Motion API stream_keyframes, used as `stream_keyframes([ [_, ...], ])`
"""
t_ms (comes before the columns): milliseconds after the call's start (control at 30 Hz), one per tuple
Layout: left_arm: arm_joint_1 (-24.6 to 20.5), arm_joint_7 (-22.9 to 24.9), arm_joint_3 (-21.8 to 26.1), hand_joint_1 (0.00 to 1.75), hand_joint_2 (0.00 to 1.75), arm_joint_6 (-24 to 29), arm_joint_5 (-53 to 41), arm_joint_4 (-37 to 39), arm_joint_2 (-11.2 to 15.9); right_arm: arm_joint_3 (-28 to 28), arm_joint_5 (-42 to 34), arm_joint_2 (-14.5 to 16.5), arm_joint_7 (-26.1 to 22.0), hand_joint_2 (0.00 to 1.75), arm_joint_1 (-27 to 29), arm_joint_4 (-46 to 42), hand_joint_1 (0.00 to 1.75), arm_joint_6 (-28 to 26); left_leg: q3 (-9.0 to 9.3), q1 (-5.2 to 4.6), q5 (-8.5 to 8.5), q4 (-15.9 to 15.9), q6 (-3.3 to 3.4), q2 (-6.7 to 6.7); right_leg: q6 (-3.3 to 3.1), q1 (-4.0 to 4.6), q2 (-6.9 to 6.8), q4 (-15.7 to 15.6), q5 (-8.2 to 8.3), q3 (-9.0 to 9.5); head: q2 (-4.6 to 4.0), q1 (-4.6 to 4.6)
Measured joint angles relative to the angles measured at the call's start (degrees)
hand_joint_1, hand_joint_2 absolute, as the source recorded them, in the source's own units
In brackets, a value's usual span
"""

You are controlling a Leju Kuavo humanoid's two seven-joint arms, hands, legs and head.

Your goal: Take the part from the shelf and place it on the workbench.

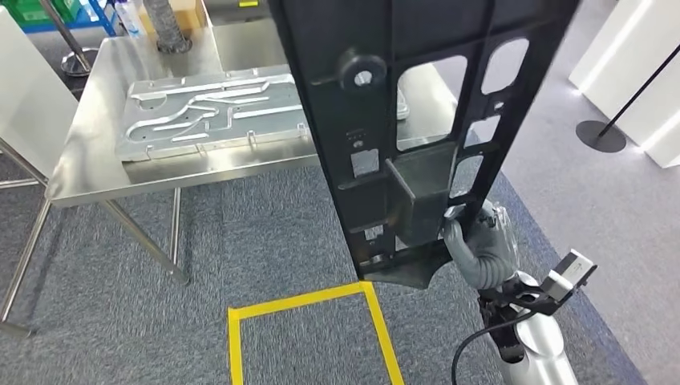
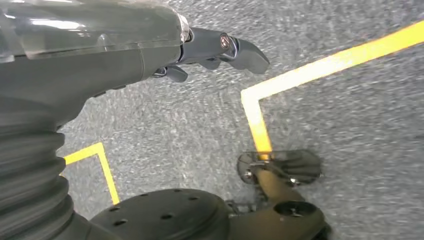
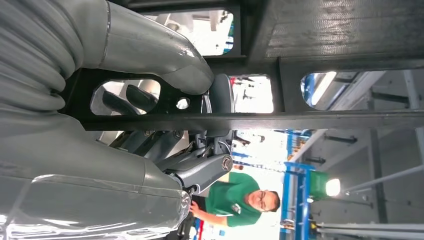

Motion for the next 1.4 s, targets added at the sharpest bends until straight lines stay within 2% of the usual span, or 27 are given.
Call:
stream_keyframes([
  [67,0.19,-0.02,0.02,0.0,1.75,0.02,0.16,0.0,-0.01,0.0,0.02,0.01,0.24,1.75,-0.12,0.09,1.75,0.02,1.44,0.03,-1.34,0.01,-0.18,-0.19,0.6,-0.41,-0.05,0.42,-2.36,-3.17,0.0,0.0],
  [100,0.36,-0.05,0.03,0.0,1.75,0.02,0.26,0.0,-0.02,0.0,0.02,0.01,0.3,1.75,-0.22,0.11,1.75,0.02,2.32,0.06,-2.09,0.03,-0.31,-0.27,0.85,-0.61,-0.07,-1.5,-1.72,-3.68,0.0,0.0],
  [133,0.54,-0.08,0.04,0.0,1.75,0.02,0.32,0.0,-0.04,0.0,0.02,0.01,0.34,1.75,-0.32,0.11,1.75,0.04,3.2,0.09,-2.88,0.05,-0.48,-0.32,1.02,-0.82,-0.1,-4.42,0.84,-3.72,0.0,0.0],
  [167,0.64,-0.11,0.06,0.0,1.75,0.02,0.36,0.01,-0.06,0.01,0.02,0.01,0.36,1.75,-0.37,0.14,1.75,0.06,4.14,0.08,-3.71,0.2,-0.72,-0.34,1.05,-0.94,-0.2,-7.41,4.87,-3.61,0.0,0.0],
  [233,0.69,-0.15,0.07,0.0,1.75,0.02,0.38,0.01,-0.07,0.05,0.02,0.01,0.46,1.75,-0.47,0.27,1.75,0.1,5.28,0.07,-5.3,0.31,-1.41,-0.45,0.37,-0.71,-0.37,-11.03,10.53,-3.17,0.0,0.02],
  [267,0.66,-0.16,0.08,0.0,1.75,0.03,0.39,0.01,-0.07,0.07,0.01,0.01,0.5,1.75,-0.52,0.33,1.75,0.11,5.66,0.08,-5.72,0.68,-1.8,-0.48,-0.15,-0.5,-0.38,-11.48,11.38,-2.94,0.0,0.02],
  [333,0.47,-0.16,0.09,0.0,1.75,0.06,0.46,0.01,-0.07,0.09,-0.01,-0.02,0.53,1.75,-0.8,0.32,1.75,0.22,5.19,0.34,-5.56,2.79,-2.41,-0.42,-1.16,-0.3,-0.15,-11.6,10.47,-1.97,0.0,0.0],
  [367,0.38,-0.16,0.1,0.0,1.75,0.09,0.49,0.01,-0.09,0.09,-0.04,-0.08,0.52,1.75,-0.98,0.3,1.75,0.27,4.23,0.48,-5.13,5.1,-2.73,-0.31,-1.58,-0.32,-0.11,-11.7,9.9,-1.32,0.0,-0.01],
  [433,0.24,-0.17,0.11,0.0,1.75,0.16,0.55,0.02,-0.11,0.09,-0.11,-0.22,0.49,1.75,-1.23,0.27,1.75,0.36,0.28,0.76,-5.38,11.41,-3.28,-0.08,-2.18,-0.33,-0.12,-11.88,8.75,0.23,0.0,-0.01],
  [500,0.36,-0.26,0.13,0.0,1.75,0.19,0.59,0.02,-0.14,0.09,-0.21,-0.28,0.48,1.75,-1.3,0.3,1.75,0.39,-4.99,1.02,-8.34,17.3,-3.72,0.06,-2.34,-0.35,-0.1,-12.03,7.3,1.93,0.0,0.0],
  [567,0.46,-0.5,0.15,0.0,1.75,0.16,0.59,0.02,-0.16,0.09,-0.33,-0.28,0.49,1.75,-1.28,0.33,1.75,0.4,-8.62,1.21,-11.59,18.51,-3.87,0.18,-2.23,-0.44,-0.01,-12.12,5.66,3.98,0.0,0.0],
  [600,0.46,-0.6,0.16,0.0,1.75,0.15,0.57,0.02,-0.16,0.09,-0.39,-0.28,0.49,1.75,-1.27,0.33,1.75,0.39,-9.39,1.23,-11.64,16.96,-3.78,0.24,-2.13,-0.5,0.02,-12.16,4.78,5.15,0.0,0.0],
  [633,0.49,-0.65,0.16,0.0,1.75,0.14,0.53,0.02,-0.16,0.09,-0.43,-0.28,0.49,1.75,-1.26,0.33,1.75,0.38,-9.64,1.21,-9.66,14.2,-3.57,0.31,-2.0,-0.56,0.0,-12.22,3.86,6.33,0.0,0.0],
  [733,0.79,-0.66,0.2,0.0,1.75,0.11,0.5,0.05,-0.16,0.09,-0.45,-0.28,0.43,1.75,-1.05,0.43,1.75,0.36,-9.73,0.81,2.54,5.26,-2.74,0.45,-1.2,-0.48,0.17,-12.62,1.31,9.12,0.0,-0.01],
  [767,0.76,-0.64,0.21,0.0,1.75,0.1,0.5,0.07,-0.18,0.09,-0.45,-0.28,0.43,1.75,-0.96,0.48,1.75,0.36,-9.55,0.66,4.74,4.06,-2.58,0.43,-0.8,-0.4,0.28,-12.95,0.77,9.76,0.0,-0.01],
  [867,0.4,-0.48,0.2,0.0,1.75,0.02,0.5,0.07,-0.37,0.09,-0.2,-0.21,0.39,1.75,-1.25,0.48,1.75,0.33,-7.91,0.82,4.57,3.02,-2.03,0.34,0.27,-0.39,0.2,-14.49,-0.21,11.67,0.0,0.0],
  [900,0.36,-0.45,0.21,0.0,1.75,-0.12,0.51,0.07,-0.45,0.08,0.17,-0.06,0.36,1.75,-1.62,0.5,1.75,0.29,-7.23,0.93,4.26,2.49,-1.71,0.36,0.49,-0.42,0.08,-13.39,-0.87,11.27,0.0,0.0],
  [933,0.31,-0.48,0.21,0.0,1.75,-0.38,0.53,0.07,-0.53,0.07,0.72,0.1,0.34,1.75,-2.05,0.6,1.75,0.2,-6.54,1.01,3.88,2.05,-1.45,0.38,0.63,-0.41,-0.04,-10.64,-1.83,9.7,0.0,0.0],
  [1000,0.28,-0.62,0.22,0.0,1.75,-1.08,0.49,0.07,-0.56,0.01,2.33,0.39,0.37,1.75,-3.5,1.31,1.75,0.01,-5.54,0.85,2.85,1.77,-1.09,0.37,0.76,-0.29,-0.11,-1.8,-3.78,3.35,0.0,0.0],
  [1033,0.26,-0.68,0.21,0.0,1.75,-1.39,0.4,0.07,-0.55,-0.02,3.3,0.43,0.47,1.75,-4.6,2.08,1.75,-0.05,-5.0,0.76,2.28,1.77,-1.03,0.34,0.77,-0.21,-0.11,1.78,-3.82,0.07,0.0,0.0],
  [1067,0.25,-0.71,0.21,0.0,1.75,-1.62,0.24,0.07,-0.55,-0.05,4.47,0.44,0.59,1.75,-6.2,3.28,1.75,-0.09,-4.27,0.64,1.64,1.78,-0.97,0.32,0.73,-0.15,-0.11,3.4,-2.54,-2.48,0.0,0.0],
  [1100,0.23,-0.7,0.21,0.0,1.75,-1.78,0.02,0.07,-0.54,-0.09,5.85,0.44,0.73,1.75,-8.23,4.74,1.75,-0.17,-3.36,0.52,0.97,1.82,-0.93,0.3,0.61,-0.06,-0.11,2.68,0.03,-3.88,0.0,0.0],
  [1167,0.17,-0.82,0.2,0.0,1.75,-1.99,-0.52,0.09,-0.55,-0.07,9.8,0.47,0.86,1.75,-13.91,8.82,1.75,-0.42,-1.59,0.33,-0.38,1.92,-0.93,0.33,0.03,0.24,0.02,-3.7,7.39,-4.2,0.0,0.01],
  [1200,-0.01,-0.96,0.18,0.0,1.75,-2.05,-0.73,0.13,-0.58,0.12,12.59,0.53,0.73,1.75,-17.84,11.75,1.75,-0.64,-1.06,0.15,-0.98,2.08,-1.02,0.38,-0.37,0.48,0.14,-7.05,10.11,-3.87,0.0,0.01],
  [1233,-0.26,-1.13,0.15,0.0,1.75,-2.09,-0.98,0.17,-0.61,0.58,16.2,0.59,0.54,1.75,-22.62,15.49,1.75,-1.12,-0.9,0.01,-1.42,2.22,-1.16,0.47,-0.83,0.68,0.25,-9.37,11.65,-3.72,0.0,0.02],
  [1300,-0.88,-1.45,0.08,0.0,1.75,-2.11,-1.37,0.24,-0.63,2.78,25.04,0.67,-0.09,1.75,-33.73,24.32,1.75,-3.36,-1.14,-0.2,-1.86,2.44,-1.58,0.77,-1.52,0.94,0.46,-10.91,11.85,-3.88,0.0,0.04],
  [1400,-1.52,-1.76,-0.04,0.0,1.75,-2.08,-1.91,0.21,-0.43,9.98,40.17,0.06,-0.27,1.75,-50.1,38.41,1.75,-9.17,-1.96,-0.23,-2.86,3.96,-2.48,0.96,-2.3,0.34,0.6,-11.62,11.77,-3.51,0.0,0.03],
])
